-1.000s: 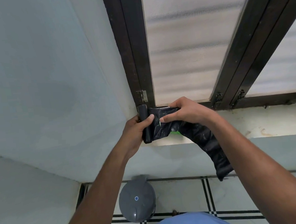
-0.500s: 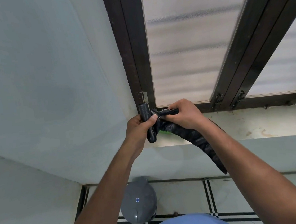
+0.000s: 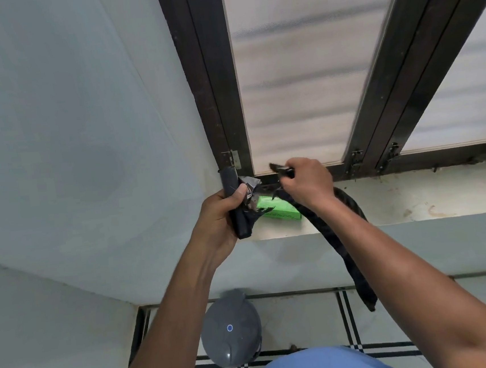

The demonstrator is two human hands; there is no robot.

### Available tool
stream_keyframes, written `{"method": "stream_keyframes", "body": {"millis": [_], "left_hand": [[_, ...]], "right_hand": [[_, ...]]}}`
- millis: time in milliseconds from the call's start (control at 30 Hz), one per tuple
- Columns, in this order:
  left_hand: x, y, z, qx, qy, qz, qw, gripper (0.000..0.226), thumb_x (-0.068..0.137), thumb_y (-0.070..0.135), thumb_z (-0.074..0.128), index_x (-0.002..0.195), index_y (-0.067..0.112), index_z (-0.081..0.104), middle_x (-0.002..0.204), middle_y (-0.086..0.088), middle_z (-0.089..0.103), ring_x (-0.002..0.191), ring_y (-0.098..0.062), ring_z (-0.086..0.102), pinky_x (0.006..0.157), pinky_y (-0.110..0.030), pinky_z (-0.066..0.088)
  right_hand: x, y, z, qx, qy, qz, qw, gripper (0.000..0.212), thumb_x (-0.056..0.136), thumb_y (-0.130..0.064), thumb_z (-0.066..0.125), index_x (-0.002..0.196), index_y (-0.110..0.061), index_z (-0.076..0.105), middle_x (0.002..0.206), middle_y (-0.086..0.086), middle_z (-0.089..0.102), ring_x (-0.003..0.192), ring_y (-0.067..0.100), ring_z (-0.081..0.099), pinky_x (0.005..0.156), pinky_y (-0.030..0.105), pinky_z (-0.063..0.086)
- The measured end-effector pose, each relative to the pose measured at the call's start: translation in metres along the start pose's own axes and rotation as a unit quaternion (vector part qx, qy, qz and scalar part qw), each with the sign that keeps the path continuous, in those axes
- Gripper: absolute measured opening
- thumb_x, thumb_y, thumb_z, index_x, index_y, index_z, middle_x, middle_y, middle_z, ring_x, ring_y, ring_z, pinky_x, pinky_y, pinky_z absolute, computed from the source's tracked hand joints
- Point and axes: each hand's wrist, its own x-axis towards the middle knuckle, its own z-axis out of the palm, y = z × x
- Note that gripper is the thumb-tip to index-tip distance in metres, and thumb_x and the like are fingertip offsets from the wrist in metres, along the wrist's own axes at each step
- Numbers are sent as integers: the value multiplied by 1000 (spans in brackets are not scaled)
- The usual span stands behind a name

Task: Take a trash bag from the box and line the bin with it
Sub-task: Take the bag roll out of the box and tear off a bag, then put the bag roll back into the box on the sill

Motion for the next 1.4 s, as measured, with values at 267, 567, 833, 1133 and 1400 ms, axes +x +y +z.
{"method": "stream_keyframes", "body": {"millis": [267, 567, 833, 1133, 1400], "left_hand": [[13, -19, 0, 61, 45, -61, 995, 21, 101, 16, 74, 116, 2, 75, 103, -17, 77, 96, -27, 76, 77, -34, 65], [11, -34, 45, 304, -97, -83, 944, 45, 83, 50, 92, 84, 14, 66, 68, 8, 57, 58, -10, 53, 59, -22, 44], [16, -39, 48, 137, -27, -116, 983, 22, 99, 10, 70, 77, 14, 69, 58, 3, 58, 45, -9, 54, 44, -16, 43], [25, -17, 16, 6, 41, -136, 990, 16, 98, 21, 62, 82, 20, 58, 58, 4, 51, 41, -9, 43, 42, -20, 40], [34, -29, 9, -14, 116, -185, 976, 9, 93, 22, 71, 85, 17, 72, 73, 1, 73, 53, -11, 64, 52, -21, 49]], "right_hand": [[30, 4, -35, 511, -57, 228, 827, 20, 104, -32, 74, 103, -12, 78, 87, 6, 81, 77, 24, 77, 73, 35, 63], [18, -9, -30, 573, -66, 296, 762, 22, 108, -29, 67, 106, -10, 78, 92, 12, 82, 72, 28, 78, 71, 39, 65], [11, 5, -34, 580, -44, 257, 771, 120, 53, -90, 91, 142, -12, 69, 129, 9, 80, 124, 33, 74, 118, 52, 53], [-55, 33, -31, 406, -297, 118, 856, 64, 88, -73, 79, 118, -16, 82, 114, 11, 84, 101, 24, 73, 99, 50, 53], [-63, 32, -39, 328, -237, 8, 914, 120, 80, -42, 101, 169, -56, 21, 100, 1, 70, 89, 13, 77, 89, 31, 63]]}}
